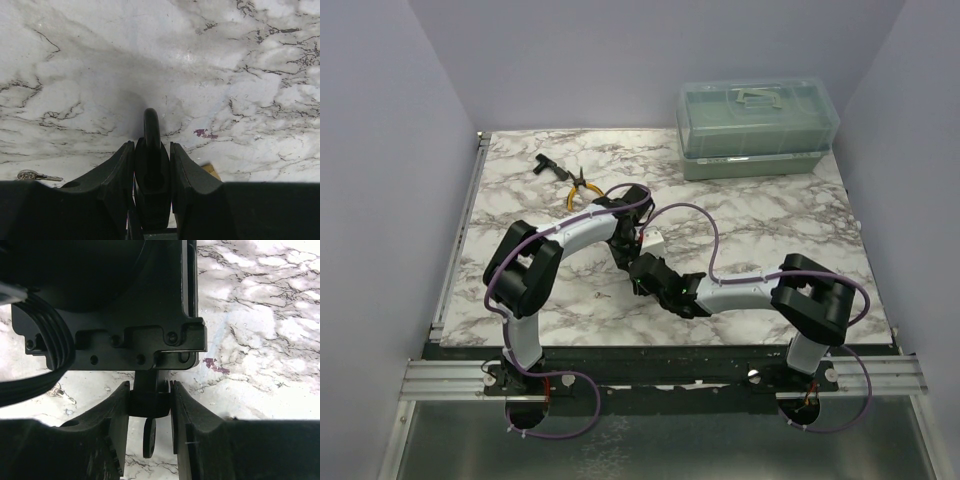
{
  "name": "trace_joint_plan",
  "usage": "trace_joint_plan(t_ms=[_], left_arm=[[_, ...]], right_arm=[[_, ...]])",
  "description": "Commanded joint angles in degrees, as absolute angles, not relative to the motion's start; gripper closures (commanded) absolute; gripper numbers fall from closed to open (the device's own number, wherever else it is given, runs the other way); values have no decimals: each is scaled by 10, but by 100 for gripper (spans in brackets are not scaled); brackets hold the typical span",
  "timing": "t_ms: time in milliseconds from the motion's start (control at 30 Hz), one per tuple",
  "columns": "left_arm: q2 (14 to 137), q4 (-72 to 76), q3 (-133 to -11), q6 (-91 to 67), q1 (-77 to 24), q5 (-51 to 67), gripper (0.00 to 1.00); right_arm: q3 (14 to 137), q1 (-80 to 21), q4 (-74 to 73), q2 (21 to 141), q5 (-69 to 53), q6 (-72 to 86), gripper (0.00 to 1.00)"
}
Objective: Unlock with the key
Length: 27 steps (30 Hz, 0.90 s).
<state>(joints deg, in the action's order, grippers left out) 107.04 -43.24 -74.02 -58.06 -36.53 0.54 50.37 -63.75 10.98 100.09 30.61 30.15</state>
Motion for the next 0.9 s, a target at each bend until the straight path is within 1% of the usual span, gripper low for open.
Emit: trace_joint_plan(t_ms=[0,33,167,233,267,300,400,500,600,667,767,800,867], left_arm=[[1019,-454,-745,-603,-374,-24,84],[1006,-454,-742,-606,-374,-31,81],[955,-477,-737,-625,-374,-46,52],[926,-490,-734,-634,-374,-58,14],[912,-491,-731,-634,-374,-59,5],[899,-492,-726,-636,-372,-61,2],[863,-491,-722,-637,-371,-83,1],[827,-494,-732,-606,-371,-118,1],[781,-480,-726,-573,-371,-176,7],[742,-441,-702,-516,-370,-200,7],[670,-375,-651,-435,-366,-194,5],[648,-359,-637,-420,-359,-174,2],[600,-320,-608,-389,-336,-104,1]], right_arm=[[500,-634,80,1006,344,311,99],[496,-634,82,1002,346,311,100],[483,-634,85,977,352,310,100],[479,-634,87,966,356,307,99],[476,-634,89,960,359,306,99],[474,-634,91,955,362,304,99],[471,-634,101,941,366,292,100],[473,-634,108,927,371,281,100],[474,-634,119,906,364,272,100],[471,-634,131,890,357,267,100],[467,-633,147,863,342,264,100],[466,-633,154,854,336,264,100],[460,-631,165,832,323,264,100]])
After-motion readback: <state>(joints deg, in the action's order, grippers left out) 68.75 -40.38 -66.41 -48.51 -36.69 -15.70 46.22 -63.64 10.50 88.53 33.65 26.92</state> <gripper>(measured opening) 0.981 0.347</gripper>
